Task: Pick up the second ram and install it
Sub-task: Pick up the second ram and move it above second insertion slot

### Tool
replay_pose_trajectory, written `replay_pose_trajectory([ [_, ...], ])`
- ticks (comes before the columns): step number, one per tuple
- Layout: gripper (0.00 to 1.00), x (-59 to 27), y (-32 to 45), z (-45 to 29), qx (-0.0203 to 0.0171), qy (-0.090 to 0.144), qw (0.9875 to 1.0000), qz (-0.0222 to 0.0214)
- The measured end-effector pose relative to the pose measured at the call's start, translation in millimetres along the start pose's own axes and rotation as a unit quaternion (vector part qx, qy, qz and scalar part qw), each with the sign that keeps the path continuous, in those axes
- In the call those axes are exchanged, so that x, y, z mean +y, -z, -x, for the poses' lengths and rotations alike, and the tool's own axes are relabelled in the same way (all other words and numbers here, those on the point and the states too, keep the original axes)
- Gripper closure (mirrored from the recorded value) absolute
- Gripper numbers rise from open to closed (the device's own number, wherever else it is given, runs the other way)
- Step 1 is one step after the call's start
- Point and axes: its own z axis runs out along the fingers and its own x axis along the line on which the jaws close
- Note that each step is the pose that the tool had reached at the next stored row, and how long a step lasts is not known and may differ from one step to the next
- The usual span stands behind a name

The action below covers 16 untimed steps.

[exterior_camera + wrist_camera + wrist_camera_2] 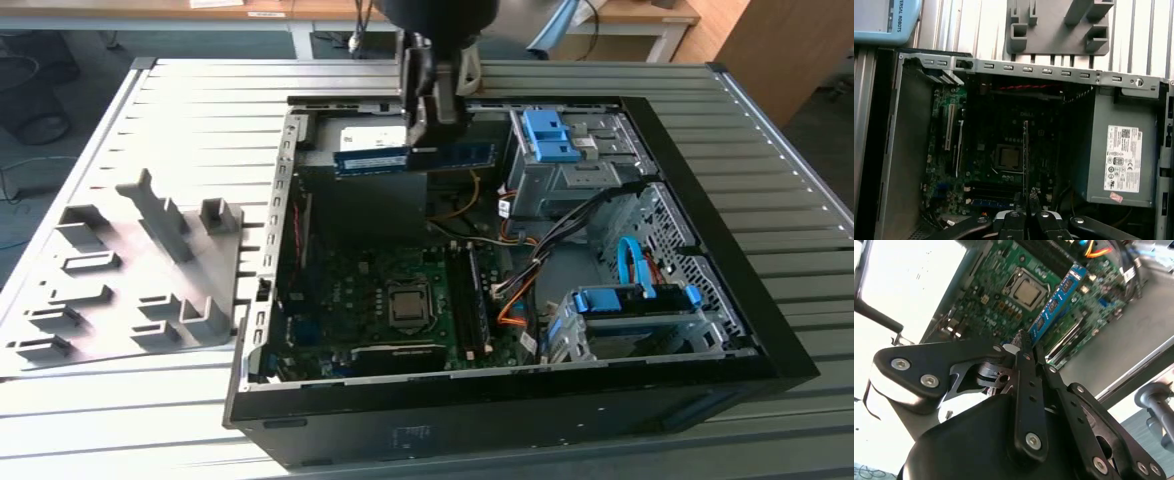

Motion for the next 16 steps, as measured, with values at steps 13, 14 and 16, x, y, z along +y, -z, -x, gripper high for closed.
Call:
replay_pose_trajectory([
  [13,0.86,-46.7,2.1,-3.6,0.0,0.0,1.0,0.0011],
  [14,0.86,-50.1,2.2,-3.8,-0.0001,0.0,1.0,0.0012],
  [16,0.86,-56.9,2.5,-4.4,-0.0001,0.0,1.0,0.0013],
])
